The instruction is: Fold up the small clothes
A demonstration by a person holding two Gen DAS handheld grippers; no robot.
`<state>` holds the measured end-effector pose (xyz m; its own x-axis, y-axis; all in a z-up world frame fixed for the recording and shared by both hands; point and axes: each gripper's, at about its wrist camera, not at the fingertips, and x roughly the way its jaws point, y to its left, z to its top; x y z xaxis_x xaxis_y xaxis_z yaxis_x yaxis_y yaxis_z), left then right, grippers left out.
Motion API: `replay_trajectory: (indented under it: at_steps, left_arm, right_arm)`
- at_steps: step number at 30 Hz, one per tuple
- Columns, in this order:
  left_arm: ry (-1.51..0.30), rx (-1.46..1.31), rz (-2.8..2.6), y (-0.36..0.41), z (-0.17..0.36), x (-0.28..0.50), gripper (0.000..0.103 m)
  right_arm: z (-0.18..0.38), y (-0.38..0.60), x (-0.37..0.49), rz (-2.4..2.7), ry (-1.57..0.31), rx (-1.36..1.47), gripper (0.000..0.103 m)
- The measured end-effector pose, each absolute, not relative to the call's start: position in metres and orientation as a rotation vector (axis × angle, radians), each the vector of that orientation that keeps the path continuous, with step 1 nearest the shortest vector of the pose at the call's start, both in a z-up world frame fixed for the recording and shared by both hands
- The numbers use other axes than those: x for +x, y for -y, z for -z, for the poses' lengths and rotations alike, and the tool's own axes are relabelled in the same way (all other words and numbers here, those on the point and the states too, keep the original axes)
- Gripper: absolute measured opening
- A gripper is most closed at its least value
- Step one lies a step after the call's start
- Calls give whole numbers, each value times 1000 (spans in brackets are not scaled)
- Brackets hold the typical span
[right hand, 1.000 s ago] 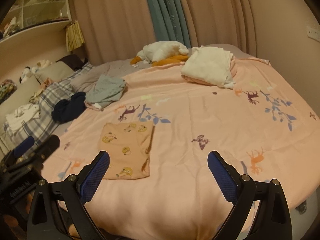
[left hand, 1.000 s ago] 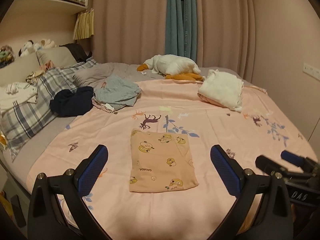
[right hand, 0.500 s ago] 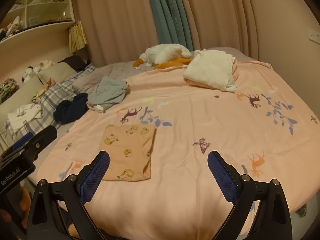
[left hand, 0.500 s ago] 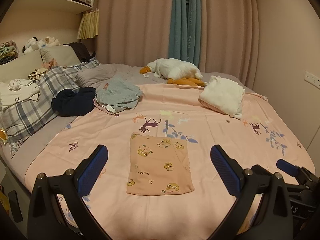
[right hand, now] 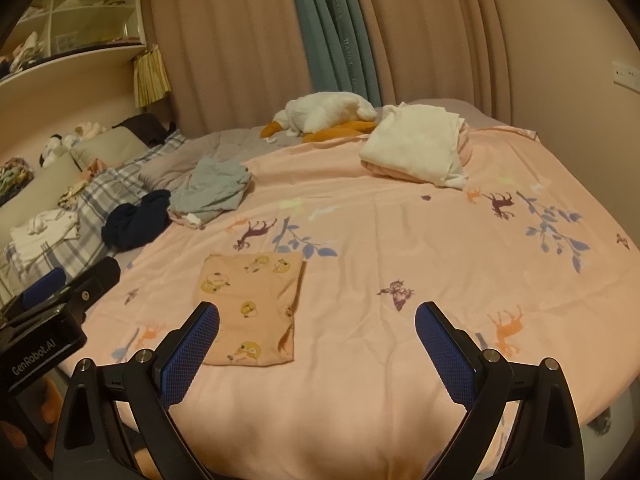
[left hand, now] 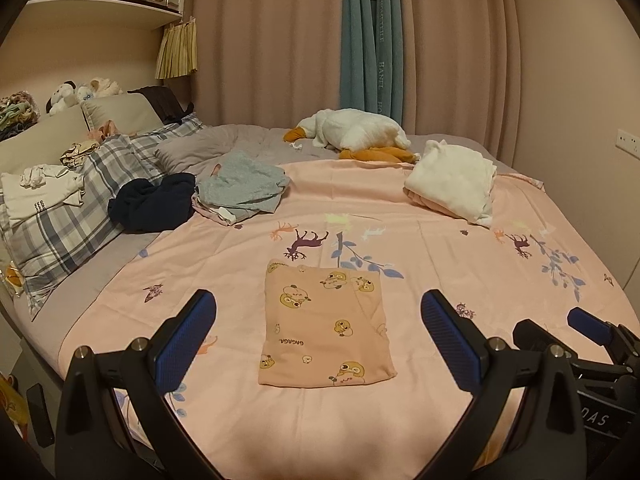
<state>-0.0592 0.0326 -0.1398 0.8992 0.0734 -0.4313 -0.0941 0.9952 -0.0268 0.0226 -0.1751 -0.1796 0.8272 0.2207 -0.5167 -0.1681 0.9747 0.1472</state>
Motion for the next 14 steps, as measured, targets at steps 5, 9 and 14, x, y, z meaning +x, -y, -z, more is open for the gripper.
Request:
replay_trajectory:
  at_steps: [5,9,14]
  left_arm:
    - [-433,-29,-103,-33,141,-59,103]
    - [-445,-42,-100,-36,142,-57,103]
    - [-448,-70,-97,-41,142,-55,103]
  right_arm:
    - [180,174,22,-210,-560,92,98]
    - [180,172,23,-214,-562,82,98]
    - [180,170,23,-221,-564,72,98]
